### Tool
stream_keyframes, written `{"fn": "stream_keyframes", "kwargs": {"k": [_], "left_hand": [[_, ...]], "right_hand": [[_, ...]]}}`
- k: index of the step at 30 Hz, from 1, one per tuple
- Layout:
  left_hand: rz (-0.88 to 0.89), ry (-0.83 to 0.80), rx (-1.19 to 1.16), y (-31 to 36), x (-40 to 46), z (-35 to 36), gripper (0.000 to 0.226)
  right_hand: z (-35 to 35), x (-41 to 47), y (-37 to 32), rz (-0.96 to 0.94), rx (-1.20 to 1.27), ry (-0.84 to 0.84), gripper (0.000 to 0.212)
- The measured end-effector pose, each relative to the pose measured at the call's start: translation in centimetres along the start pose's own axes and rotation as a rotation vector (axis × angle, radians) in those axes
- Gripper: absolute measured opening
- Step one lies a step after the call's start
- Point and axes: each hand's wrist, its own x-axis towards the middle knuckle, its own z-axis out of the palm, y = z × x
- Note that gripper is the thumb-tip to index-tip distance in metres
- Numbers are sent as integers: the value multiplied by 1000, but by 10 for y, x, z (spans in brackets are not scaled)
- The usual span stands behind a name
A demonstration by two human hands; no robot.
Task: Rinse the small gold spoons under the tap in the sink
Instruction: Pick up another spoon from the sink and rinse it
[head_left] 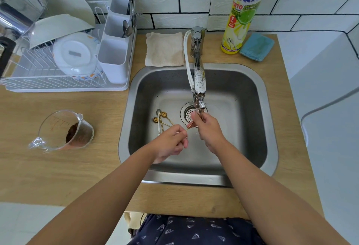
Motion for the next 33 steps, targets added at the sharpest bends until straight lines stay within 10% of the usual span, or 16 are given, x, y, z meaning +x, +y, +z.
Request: {"fn": "stream_keyframes", "kwargs": {"k": [5, 20, 33], "left_hand": [[-105, -101, -184, 1, -4, -12, 10], [-129, -155, -300, 13, -5, -10, 18], [-4, 191, 83, 8, 12, 5, 18]], "right_hand": [[-10, 0, 3, 150, 374, -91, 33], [-3, -4, 6, 12, 192, 28, 18], [0, 1, 6, -25, 48, 9, 10]]}}
